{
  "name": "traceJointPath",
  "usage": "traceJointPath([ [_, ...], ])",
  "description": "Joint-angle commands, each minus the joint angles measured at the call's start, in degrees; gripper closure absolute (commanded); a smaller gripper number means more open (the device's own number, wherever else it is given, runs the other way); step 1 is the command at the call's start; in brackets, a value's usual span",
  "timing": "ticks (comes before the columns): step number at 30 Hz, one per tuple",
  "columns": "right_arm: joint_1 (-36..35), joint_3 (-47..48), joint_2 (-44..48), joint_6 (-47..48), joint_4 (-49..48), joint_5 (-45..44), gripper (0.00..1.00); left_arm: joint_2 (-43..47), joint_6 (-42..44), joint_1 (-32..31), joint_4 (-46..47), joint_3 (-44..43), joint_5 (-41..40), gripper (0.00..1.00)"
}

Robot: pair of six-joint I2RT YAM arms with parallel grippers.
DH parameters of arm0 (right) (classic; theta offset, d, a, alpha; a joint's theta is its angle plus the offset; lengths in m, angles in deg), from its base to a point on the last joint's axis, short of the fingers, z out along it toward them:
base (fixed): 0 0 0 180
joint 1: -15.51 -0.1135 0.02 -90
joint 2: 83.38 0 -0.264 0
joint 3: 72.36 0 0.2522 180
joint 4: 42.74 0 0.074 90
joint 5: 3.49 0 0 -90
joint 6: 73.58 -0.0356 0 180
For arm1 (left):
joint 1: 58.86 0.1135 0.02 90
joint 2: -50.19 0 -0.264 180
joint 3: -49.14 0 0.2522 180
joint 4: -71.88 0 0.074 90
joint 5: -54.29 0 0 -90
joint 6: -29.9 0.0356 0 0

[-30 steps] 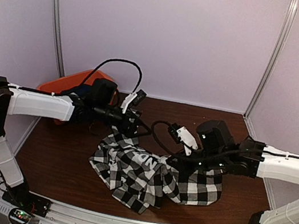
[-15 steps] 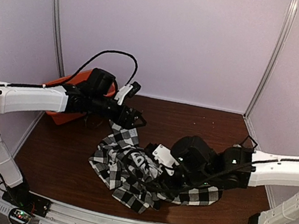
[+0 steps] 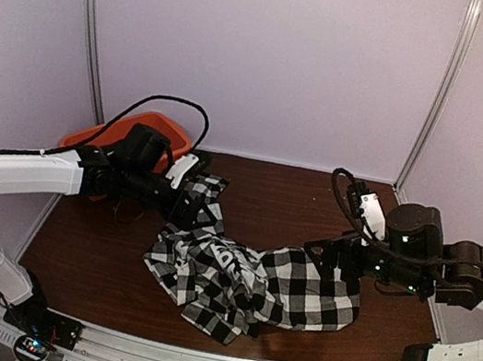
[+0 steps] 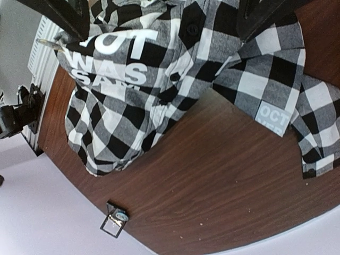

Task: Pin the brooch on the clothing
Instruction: Place the clothing with brooches at the center of the board, then smooth out the clothing with brooches at the center of the board.

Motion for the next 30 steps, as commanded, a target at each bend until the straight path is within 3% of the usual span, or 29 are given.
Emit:
traceJointPath([
  [1,5.22,-3.63,0.37,-10.58,6.45,-4.44,0.00,4.02,1.63,-0.35,-4.35,2.73,-2.99,0.02],
  [11,16.00,-10.03,-7.84,-13.06,2.31,3.55,0.00,10.34,-8.65,-0.86,1.28,15.96,-8.08,0.02],
  [24,20.67,-14.32,-20.32,-15.98,-7.08,11.98,0.00,9.91,-12.27,-2.74,2.74,22.45,-12.75,0.02],
  [30,21.38,-13.97,-23.26,-16.51,-8.94,13.63,0.00,6.39,-13.58,-2.74,7.49,24.19,-10.17,0.02],
])
